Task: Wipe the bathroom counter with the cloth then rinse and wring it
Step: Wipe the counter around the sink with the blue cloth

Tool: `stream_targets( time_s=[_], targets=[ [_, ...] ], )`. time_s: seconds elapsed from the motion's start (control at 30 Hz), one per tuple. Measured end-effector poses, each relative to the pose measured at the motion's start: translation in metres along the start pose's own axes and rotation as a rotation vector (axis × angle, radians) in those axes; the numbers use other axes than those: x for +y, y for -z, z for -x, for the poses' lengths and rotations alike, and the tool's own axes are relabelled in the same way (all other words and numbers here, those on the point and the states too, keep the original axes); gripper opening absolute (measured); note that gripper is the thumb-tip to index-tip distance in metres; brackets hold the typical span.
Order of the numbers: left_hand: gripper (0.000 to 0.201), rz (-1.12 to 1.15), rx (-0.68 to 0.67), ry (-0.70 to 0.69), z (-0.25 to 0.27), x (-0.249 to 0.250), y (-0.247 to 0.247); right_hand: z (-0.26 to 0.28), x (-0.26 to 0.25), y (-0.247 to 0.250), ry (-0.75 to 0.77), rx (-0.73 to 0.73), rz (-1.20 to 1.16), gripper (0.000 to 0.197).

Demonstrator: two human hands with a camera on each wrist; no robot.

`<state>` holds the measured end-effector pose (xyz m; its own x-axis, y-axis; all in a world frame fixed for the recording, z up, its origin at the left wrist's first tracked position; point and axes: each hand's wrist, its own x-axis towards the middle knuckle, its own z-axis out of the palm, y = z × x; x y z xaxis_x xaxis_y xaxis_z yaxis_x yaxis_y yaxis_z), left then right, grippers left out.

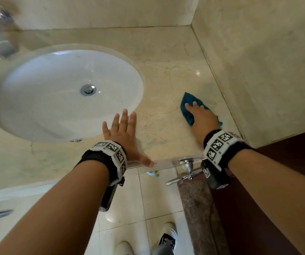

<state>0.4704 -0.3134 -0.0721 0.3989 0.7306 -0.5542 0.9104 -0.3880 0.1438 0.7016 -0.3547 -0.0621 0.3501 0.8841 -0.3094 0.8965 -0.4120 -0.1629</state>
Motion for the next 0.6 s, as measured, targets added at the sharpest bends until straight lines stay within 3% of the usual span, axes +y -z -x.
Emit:
stream_targets(
  time_s=[0.13, 0.37, 0.5, 0.6],
  targets=[
    [0.159, -0.005, -0.009, -0.002, 0.000, 0.000, 0.001, -0.030, 0.012, 0.012, -0.041, -0.034, 0.012, 0.079],
    [0.158, -0.005, 0.003, -0.007, 0.000, -0.001, -0.001, -0.067, 0.021, 0.033, -0.143, -0.085, 0.042, 0.070],
    [0.157, 0.002, -0.001, -0.013, 0.002, 0.000, 0.001, -0.034, 0.006, 0.014, -0.045, -0.079, -0.117, 0.064],
    [0.158, -0.001, -0.005, -0.006, 0.002, 0.001, 0.002, -0.013, -0.015, -0.008, 0.077, -0.045, -0.061, 0.057]
  ],
)
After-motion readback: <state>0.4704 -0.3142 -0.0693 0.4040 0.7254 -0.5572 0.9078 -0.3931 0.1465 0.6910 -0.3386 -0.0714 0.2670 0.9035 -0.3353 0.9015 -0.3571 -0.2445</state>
